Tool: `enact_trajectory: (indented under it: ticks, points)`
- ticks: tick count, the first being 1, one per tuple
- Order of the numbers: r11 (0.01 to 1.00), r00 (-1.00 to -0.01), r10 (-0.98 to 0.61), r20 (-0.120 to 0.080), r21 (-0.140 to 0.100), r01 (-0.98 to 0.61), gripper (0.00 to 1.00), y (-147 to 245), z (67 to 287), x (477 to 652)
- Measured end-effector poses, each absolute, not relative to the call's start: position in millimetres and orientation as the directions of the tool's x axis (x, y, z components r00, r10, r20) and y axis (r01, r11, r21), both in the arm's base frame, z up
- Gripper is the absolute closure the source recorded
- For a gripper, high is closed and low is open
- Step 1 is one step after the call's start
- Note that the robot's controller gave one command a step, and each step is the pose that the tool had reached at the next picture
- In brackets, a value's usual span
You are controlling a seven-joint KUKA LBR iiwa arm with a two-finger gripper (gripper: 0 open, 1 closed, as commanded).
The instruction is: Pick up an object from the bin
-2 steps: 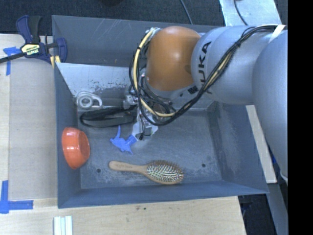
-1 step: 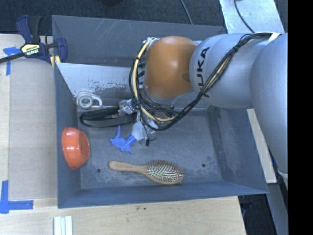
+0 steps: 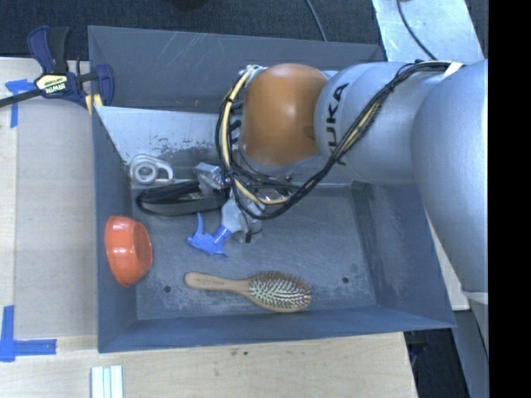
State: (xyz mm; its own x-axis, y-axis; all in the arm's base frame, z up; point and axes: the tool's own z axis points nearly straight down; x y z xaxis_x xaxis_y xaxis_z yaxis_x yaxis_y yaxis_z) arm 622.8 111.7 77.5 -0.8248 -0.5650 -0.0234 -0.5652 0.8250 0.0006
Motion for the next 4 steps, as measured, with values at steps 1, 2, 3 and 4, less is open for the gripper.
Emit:
enact_trajectory:
  ticks: [1, 2, 3, 4]
  points:
    - [0.801, -0.801, -0.598, -0.027, 0.0, -0.598, 1.0, 112, 82, 622.6]
    - [0.796, -0.796, -0.605, -0.028, 0.0, -0.605, 1.0, 112, 82, 622.4]
    - [0.795, -0.795, -0.606, -0.03, 0.001, -0.606, 1.0, 113, 88, 621.5]
    - [0.796, -0.796, -0.605, -0.023, 0.002, -0.605, 1.0, 111, 106, 619.5]
